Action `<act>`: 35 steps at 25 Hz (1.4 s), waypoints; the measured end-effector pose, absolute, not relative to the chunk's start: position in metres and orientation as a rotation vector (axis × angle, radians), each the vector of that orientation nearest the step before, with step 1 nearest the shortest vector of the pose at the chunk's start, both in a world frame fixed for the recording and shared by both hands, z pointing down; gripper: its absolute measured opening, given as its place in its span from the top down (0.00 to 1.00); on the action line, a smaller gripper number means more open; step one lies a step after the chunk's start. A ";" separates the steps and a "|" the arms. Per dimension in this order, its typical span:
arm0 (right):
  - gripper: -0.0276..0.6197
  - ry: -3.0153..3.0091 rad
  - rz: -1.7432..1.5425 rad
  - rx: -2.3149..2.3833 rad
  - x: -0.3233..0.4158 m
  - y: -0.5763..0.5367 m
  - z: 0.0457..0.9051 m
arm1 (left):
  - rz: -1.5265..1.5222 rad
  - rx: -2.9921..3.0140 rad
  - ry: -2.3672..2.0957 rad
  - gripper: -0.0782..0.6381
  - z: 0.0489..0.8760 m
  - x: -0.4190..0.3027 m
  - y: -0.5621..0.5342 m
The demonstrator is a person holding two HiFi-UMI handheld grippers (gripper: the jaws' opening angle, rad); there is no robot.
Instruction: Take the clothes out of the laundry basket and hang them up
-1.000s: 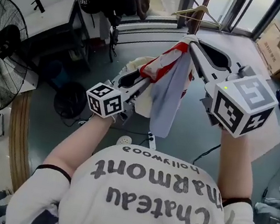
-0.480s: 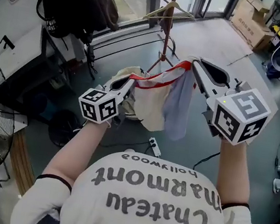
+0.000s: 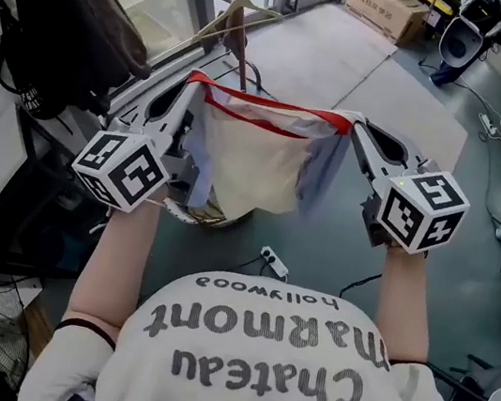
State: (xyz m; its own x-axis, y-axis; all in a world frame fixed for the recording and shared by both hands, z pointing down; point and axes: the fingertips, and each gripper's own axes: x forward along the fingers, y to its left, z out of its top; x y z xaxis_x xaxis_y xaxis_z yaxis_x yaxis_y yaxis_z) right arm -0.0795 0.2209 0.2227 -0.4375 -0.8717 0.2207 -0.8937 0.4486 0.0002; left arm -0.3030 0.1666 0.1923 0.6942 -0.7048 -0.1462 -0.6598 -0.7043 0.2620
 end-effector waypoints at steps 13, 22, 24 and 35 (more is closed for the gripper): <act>0.90 -2.346 0.359 1.654 -0.002 0.241 0.285 | -0.409 2.802 -0.825 0.87 0.160 -0.188 0.163; 0.90 -2.435 0.378 1.506 0.119 0.197 0.287 | -0.494 2.801 -0.851 0.87 0.143 -0.059 0.139; 0.90 -2.464 0.377 1.470 0.146 0.186 0.284 | -0.546 2.807 -0.869 0.87 0.136 -0.031 0.137; 0.70 -2.668 0.522 1.412 0.244 0.134 0.267 | -0.572 2.888 -0.928 0.87 0.085 0.100 0.083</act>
State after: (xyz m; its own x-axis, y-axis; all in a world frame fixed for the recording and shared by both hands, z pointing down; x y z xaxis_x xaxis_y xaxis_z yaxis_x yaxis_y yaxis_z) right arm 0.2444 0.1336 0.2669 -0.5728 -0.7882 0.2251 -0.8150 0.5179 -0.2600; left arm 0.0998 0.0826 0.0849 0.7507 -0.5725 -0.3297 -0.5521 -0.8177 0.1627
